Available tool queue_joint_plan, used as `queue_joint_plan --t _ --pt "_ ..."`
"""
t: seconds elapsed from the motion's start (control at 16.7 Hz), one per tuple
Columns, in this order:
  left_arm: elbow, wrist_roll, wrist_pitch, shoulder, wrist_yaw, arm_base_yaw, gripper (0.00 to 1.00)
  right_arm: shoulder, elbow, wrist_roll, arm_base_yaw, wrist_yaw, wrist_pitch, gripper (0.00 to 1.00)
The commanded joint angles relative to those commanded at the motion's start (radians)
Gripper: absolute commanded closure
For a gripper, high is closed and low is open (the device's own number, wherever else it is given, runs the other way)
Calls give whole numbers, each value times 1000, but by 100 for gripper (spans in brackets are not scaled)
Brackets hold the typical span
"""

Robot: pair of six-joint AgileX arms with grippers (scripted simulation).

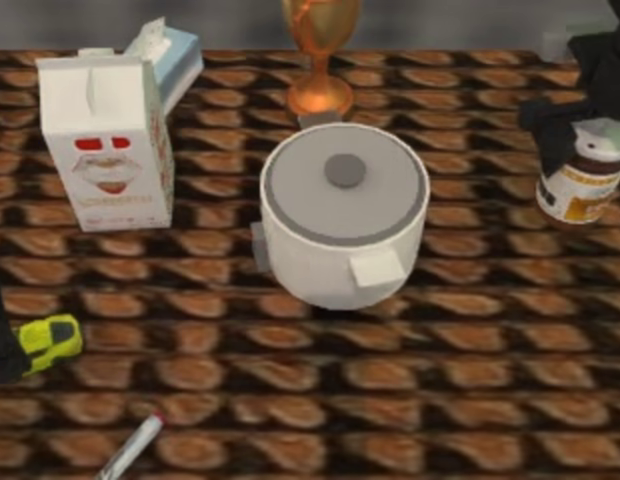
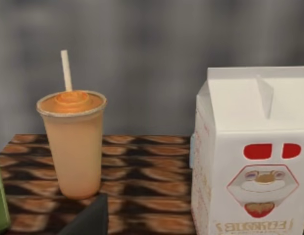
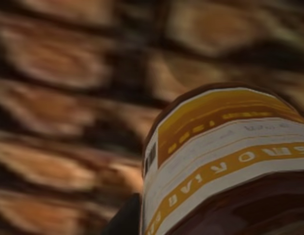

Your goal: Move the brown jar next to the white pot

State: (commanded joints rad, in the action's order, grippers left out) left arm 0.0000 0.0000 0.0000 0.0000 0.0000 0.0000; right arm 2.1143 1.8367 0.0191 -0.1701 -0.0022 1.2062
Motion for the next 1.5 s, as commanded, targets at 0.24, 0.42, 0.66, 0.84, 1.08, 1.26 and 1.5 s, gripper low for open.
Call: queue_joint_plan --t 0.24,0.42,0.66,0.84,1.08,1.26,1.5 --pt "0 0 0 0 0 0 0 7 -51 -234 -82 22 -59 100" --pt "0 0 0 0 0 0 0 6 -72 -310 -115 31 -85 100" --pt "0 0 0 0 0 0 0 3 -70 -314 -111 29 -85 100" --pt "0 0 0 0 0 0 0 14 -101 -313 -114 29 -125 100" --pt "0 0 0 0 0 0 0 49 -178 -315 -116 32 -240 100" --pt "0 0 0 0 0 0 0 57 -193 -315 -117 32 -259 100" --pt "0 0 0 0 0 0 0 57 -193 -315 -117 32 -259 85"
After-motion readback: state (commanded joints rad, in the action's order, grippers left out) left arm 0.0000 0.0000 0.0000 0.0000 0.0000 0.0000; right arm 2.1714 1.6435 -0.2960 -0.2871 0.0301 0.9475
